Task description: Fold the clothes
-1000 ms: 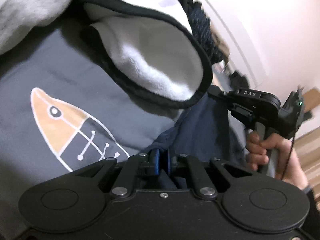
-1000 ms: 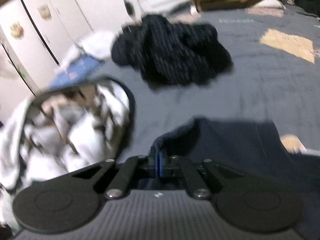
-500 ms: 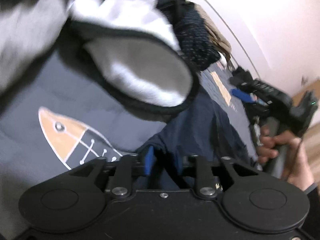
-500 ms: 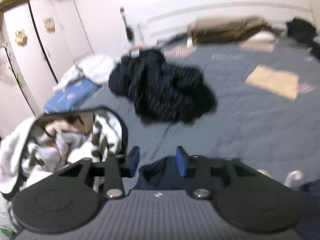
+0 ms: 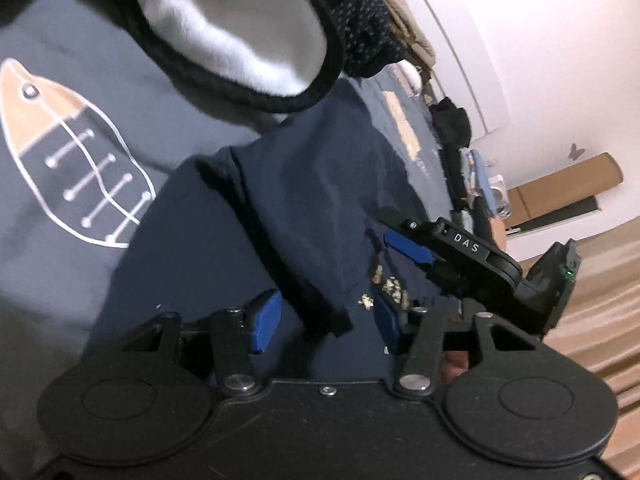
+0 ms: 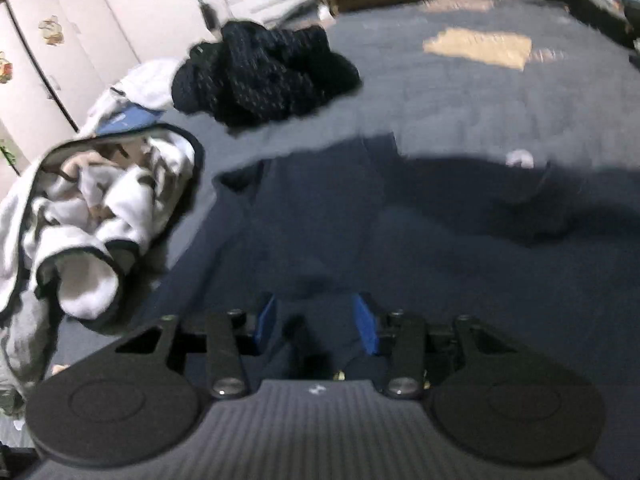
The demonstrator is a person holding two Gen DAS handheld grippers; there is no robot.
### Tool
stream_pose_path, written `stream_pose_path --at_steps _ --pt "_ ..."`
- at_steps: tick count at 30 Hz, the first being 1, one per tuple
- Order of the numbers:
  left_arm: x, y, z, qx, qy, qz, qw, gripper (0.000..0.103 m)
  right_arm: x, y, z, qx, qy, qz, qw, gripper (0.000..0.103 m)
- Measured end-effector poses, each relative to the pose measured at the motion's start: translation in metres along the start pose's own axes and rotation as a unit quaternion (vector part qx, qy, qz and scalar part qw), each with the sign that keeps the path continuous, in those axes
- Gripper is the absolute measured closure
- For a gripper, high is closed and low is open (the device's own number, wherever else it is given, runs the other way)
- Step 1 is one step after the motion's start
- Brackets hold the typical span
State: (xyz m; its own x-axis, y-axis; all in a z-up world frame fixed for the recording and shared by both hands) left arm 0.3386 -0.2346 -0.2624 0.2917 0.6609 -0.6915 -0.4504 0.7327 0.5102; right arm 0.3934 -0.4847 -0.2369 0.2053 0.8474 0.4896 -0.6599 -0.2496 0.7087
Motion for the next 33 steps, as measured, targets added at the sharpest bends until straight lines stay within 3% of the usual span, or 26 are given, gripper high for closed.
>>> stream_pose_path --at_steps 1,2,6,7,8,10,13,15,17,19,22,25,33 --pt "0.0 -0.004 -0.001 -0.002 0.001 -0.003 1.0 0.083 -0.001 -0.004 -0.002 -0.001 -0.005 -0.004 1.0 0.1" --pt "0.002 -0.008 -0.003 0.0 0.002 -0.007 1.0 0.091 -0.001 -0.004 -0.004 -0.001 -0.015 0.0 1.0 0.101" --pt "0.002 0.002 -0.011 0.006 -0.021 0.01 0.9997 0.096 -0.011 0.014 0.011 -0.041 -0.106 0.052 0.992 0.102" --pt "0.001 0.005 -0.012 0.007 -0.028 0.013 0.9995 0.103 -0.014 0.017 0.015 -0.054 -0.119 0.054 0.99 0.102" --pt "0.0 0.007 -0.013 0.01 -0.035 0.024 0.9991 0.103 -0.017 0.02 0.018 -0.066 -0.131 0.056 0.988 0.102" --pt "0.001 0.007 -0.015 0.017 -0.048 0.038 0.998 0.103 -0.023 0.015 0.02 -0.068 -0.121 0.027 0.99 0.102" --pt "0.001 0.009 -0.013 0.024 -0.054 0.039 0.9975 0.103 -0.028 0.007 0.012 -0.037 -0.111 0.012 0.993 0.1" --pt "-0.004 0.015 -0.006 0.017 -0.066 0.043 0.9967 0.098 -0.022 0.01 0.006 -0.033 -0.075 -0.004 0.997 0.097" --pt "-0.01 0.019 0.001 0.006 -0.079 0.048 0.9957 0.086 -0.016 0.017 0.002 -0.033 -0.052 -0.015 0.998 0.095" --pt "-0.017 0.022 0.004 -0.005 -0.095 0.05 0.9942 0.059 -0.016 0.035 0.002 -0.056 -0.059 -0.014 0.997 0.086" --pt "-0.031 0.021 0.002 -0.006 -0.136 0.06 0.9888 0.059 -0.012 0.069 -0.004 -0.094 -0.062 0.011 0.994 0.067" --pt "-0.045 0.02 0.001 -0.007 -0.177 0.071 0.9817 0.059 -0.013 0.108 -0.016 -0.127 -0.054 -0.004 0.991 0.06" --pt "-0.076 0.038 -0.016 -0.012 -0.266 0.102 0.9586 0.053 -0.034 0.178 -0.071 -0.165 -0.04 -0.052 0.984 0.055"
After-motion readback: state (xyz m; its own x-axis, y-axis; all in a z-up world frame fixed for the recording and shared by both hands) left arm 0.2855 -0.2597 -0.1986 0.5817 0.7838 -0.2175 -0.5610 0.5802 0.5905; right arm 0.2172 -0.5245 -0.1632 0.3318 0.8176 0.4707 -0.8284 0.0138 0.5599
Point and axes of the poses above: each gripper's, at about its wrist camera, not at the fingertips, and y roughly against the way its jaws point, x to its left, z to its top, the point moved 6 cm from there along -y, roughly the way its jaws point, and after that the axes turned 15 degrees about -y, right-handed, at the moved point
